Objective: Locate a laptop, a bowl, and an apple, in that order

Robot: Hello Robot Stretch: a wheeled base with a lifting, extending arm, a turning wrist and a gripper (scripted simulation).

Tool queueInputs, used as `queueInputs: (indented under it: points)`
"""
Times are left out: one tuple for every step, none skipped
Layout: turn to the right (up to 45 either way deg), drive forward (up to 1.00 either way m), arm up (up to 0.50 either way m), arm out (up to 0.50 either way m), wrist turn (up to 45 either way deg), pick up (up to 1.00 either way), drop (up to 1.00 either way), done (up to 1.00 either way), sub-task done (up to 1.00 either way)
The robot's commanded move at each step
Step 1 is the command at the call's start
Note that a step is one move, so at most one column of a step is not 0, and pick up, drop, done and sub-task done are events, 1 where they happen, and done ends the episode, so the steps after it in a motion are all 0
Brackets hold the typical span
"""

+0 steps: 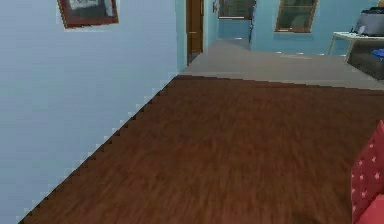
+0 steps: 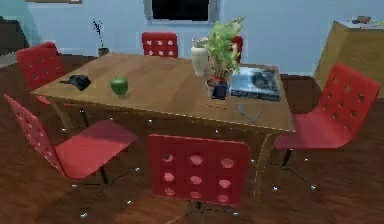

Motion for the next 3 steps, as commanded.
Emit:
queueInputs:
  points:
    - [45.0,0.0,0.0,0.0,0.0,0.0,0.0,0.0,0.0]
    - [24.0,0.0,0.0,0.0,0.0,0.0,0.0,0.0,0.0]
    - [0.0,0.0,0.0,0.0,0.0,0.0,0.0,1.0,0.0]
